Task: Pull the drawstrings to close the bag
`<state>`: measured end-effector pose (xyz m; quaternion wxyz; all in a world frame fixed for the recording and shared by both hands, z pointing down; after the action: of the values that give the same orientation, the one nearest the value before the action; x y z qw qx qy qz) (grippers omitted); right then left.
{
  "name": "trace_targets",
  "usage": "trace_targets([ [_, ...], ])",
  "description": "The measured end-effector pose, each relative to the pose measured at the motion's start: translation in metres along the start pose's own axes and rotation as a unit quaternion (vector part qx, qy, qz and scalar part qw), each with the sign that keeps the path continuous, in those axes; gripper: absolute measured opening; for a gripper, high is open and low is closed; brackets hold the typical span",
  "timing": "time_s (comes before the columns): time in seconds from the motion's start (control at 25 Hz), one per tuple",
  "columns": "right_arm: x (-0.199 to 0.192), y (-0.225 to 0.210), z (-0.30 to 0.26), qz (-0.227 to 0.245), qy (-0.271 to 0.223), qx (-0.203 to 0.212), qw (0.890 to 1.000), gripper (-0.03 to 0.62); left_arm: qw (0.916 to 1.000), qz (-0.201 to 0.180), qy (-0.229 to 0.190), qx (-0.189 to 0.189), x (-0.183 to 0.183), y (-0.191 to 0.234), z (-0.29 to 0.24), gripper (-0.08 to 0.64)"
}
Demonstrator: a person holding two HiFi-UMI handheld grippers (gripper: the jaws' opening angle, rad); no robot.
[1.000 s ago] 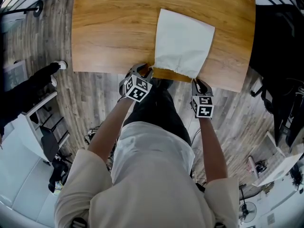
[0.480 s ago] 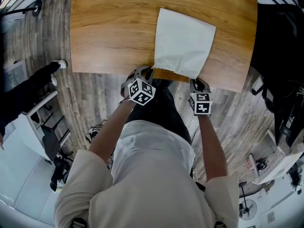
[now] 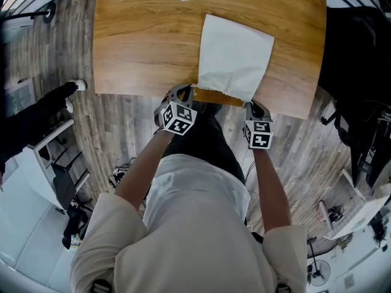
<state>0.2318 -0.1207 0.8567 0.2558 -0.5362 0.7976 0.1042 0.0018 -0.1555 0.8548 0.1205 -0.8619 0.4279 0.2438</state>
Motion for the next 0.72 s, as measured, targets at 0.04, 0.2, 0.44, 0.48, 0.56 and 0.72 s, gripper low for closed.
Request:
trace_targets([
  [0.04,0.003,-0.003,0.003,-0.005,-0.006,-0.009,1.0,0.003,0.9999,0.002,-0.009,0.007,0.004,0.003,0.005,-0.006],
  [0.2,0.016,-0.01,0.017,-0.002,-0.03,-0.034,0.999,0.003,0.9987,0.006,-0.043,0.028,0.019,0.013,0.023,-0.006],
  [0.44,0.043,-0.015,0.04,0.007,-0.065,-0.061,0.996,0.003,0.9946,0.007,-0.089,0.052,0.047,0.023,0.051,-0.006],
  [0.48,0.048,-0.016,0.044,0.007,-0.073,-0.065,0.995,0.003,0.9936,0.009,-0.097,0.057,0.052,0.026,0.055,-0.006],
  [0.56,0.061,-0.02,0.053,0.008,-0.091,-0.076,0.993,0.003,0.9909,0.013,-0.117,0.066,0.065,0.032,0.064,-0.006],
  [0.72,0.097,-0.027,0.077,0.013,-0.133,-0.098,0.986,0.003,0.9836,0.017,-0.158,0.084,0.093,0.044,0.089,-0.006],
])
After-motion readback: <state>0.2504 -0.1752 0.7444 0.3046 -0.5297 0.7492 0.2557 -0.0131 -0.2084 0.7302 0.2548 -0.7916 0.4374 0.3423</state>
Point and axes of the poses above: the fingertips, and each gripper's own axes: z backward along the fingers, y to its left, x out of its top, the point moved 1 cm from there along z, backward along the fingers, and after that the axes turned 5 degrees about z, right-handed, at the moved point
